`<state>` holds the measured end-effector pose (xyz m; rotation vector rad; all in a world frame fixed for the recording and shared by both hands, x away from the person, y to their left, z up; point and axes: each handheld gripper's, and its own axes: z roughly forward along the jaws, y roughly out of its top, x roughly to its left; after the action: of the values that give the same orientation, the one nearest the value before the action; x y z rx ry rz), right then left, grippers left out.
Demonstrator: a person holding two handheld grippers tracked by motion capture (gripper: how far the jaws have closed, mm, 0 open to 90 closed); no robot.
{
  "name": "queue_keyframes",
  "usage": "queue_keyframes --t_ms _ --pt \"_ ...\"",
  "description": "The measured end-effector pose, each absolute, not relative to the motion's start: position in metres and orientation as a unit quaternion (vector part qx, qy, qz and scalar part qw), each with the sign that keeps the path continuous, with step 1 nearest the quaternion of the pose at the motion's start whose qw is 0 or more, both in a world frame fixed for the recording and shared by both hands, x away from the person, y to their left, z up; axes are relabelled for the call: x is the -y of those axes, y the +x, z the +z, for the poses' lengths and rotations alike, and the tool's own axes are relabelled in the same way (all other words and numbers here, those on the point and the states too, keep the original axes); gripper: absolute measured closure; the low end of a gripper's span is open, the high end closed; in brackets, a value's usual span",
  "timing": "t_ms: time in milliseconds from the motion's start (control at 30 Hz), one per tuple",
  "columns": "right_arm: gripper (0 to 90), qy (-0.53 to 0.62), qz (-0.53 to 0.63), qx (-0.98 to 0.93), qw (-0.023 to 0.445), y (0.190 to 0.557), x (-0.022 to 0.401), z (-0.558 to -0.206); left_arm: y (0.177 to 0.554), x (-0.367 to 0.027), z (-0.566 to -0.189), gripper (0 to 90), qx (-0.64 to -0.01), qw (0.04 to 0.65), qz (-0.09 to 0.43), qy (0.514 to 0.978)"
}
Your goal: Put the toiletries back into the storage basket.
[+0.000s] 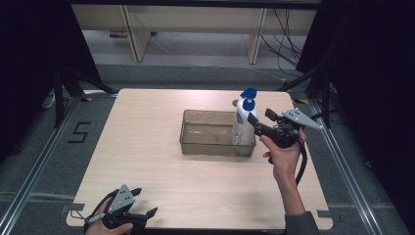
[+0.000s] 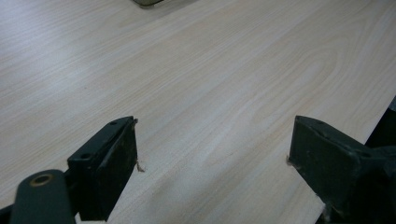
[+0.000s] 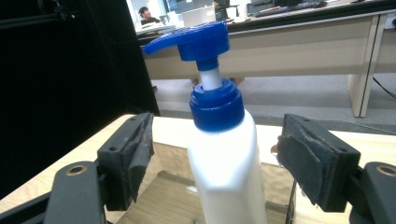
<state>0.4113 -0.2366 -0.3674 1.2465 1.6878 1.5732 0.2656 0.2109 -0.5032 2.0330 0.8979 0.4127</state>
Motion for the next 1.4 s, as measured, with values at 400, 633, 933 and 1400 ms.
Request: queue_keyframes --t_ms 400,633,933,1400 --pt "26.6 0.462 0.577 -0.626 0.249 0.404 0.236 -0.370 0.266 -0.211 -0.504 14.8 -0.356 0.431 0.165 0.812" --pt "25.7 0.456 0.576 -0.628 0.256 0.401 0.236 -0.370 0.266 -0.211 -0.504 14.8 -0.356 0.430 0.165 0.813" --pt "24.4 0.458 0.569 -0.633 0.257 0.397 0.235 -0.373 0.267 -0.213 -0.502 14.8 -0.351 0.414 0.170 0.822" --pt "24.3 0.463 0.556 -0.642 0.253 0.387 0.226 -0.386 0.268 -0.212 -0.504 14.8 -0.350 0.416 0.176 0.821"
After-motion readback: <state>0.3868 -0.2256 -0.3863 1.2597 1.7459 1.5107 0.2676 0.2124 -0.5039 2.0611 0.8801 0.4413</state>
